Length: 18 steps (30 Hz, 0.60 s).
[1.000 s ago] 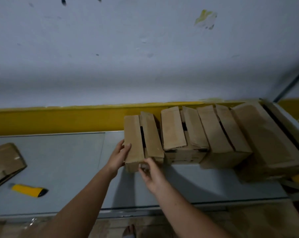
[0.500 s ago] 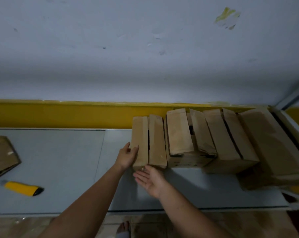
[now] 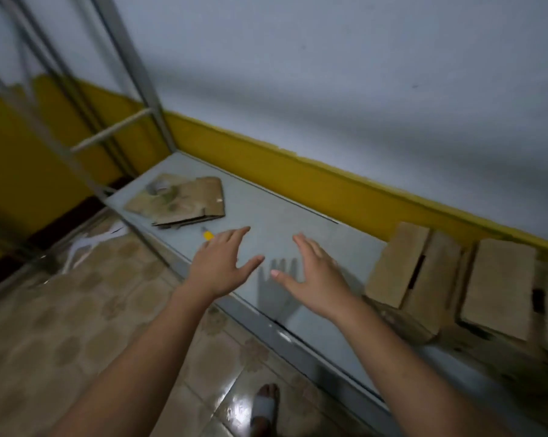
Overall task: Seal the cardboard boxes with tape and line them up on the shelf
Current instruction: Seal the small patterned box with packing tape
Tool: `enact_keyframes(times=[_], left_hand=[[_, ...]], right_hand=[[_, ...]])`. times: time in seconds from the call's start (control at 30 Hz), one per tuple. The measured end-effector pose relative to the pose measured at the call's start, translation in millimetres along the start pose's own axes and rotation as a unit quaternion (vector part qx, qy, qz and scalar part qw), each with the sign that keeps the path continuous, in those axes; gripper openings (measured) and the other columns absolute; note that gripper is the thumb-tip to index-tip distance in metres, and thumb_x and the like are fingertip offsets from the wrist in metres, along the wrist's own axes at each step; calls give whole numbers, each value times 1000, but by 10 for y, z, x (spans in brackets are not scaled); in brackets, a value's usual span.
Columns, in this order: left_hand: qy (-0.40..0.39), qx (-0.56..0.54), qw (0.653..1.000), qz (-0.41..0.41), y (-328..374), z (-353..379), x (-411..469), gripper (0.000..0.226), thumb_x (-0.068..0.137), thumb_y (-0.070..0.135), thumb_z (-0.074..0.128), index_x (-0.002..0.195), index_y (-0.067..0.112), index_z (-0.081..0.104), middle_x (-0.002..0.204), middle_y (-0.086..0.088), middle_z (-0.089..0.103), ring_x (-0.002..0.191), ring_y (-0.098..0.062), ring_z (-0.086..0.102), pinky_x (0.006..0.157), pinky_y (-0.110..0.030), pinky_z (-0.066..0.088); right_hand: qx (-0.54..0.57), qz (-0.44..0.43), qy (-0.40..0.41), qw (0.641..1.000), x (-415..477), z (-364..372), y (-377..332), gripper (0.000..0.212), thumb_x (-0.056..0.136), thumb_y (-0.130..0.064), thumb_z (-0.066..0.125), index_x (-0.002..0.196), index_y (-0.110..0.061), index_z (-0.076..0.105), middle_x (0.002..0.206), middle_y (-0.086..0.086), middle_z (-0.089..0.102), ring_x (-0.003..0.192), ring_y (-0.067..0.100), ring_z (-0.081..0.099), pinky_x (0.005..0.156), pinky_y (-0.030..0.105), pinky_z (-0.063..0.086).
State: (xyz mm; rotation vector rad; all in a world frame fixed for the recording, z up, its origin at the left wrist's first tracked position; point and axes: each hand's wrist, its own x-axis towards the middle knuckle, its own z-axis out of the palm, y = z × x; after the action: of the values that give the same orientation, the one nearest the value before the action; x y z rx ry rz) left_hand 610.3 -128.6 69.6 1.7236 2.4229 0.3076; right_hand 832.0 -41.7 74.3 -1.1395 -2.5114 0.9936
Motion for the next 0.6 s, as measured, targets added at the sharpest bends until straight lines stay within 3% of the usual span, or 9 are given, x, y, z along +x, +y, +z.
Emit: enact_keyframes(times=[0.1,0.27,0.6], left_hand=[[37,21,996,-74,-657,-285,-442,86,94,85,36,163,34,29,160,3,45,146,-23,44,116,-50,40],[74,42,982,-168,-1627,-644,-1002,88,90,90,30,160,36,32,156,6,49,142,-21,49,112,-49,43],[94,23,966,-238,-3377,-1043,-1322,85,91,90,28,158,39,33,157,9,48,144,-18,44,115,-47,42]], right_hand=[[-87,-87,-37,992,236,257,-523,101,90,-78,47,165,-24,6,173,-3,3,159,17,3,128,47,8],[-182,-214,-71,957,596,814,-1386,103,90,-83,39,165,-26,-2,173,-6,-1,159,14,-4,127,47,1],[-217,-252,-137,933,1540,1858,-2780,103,88,-86,36,164,-28,0,173,-6,2,159,14,0,128,51,1]])
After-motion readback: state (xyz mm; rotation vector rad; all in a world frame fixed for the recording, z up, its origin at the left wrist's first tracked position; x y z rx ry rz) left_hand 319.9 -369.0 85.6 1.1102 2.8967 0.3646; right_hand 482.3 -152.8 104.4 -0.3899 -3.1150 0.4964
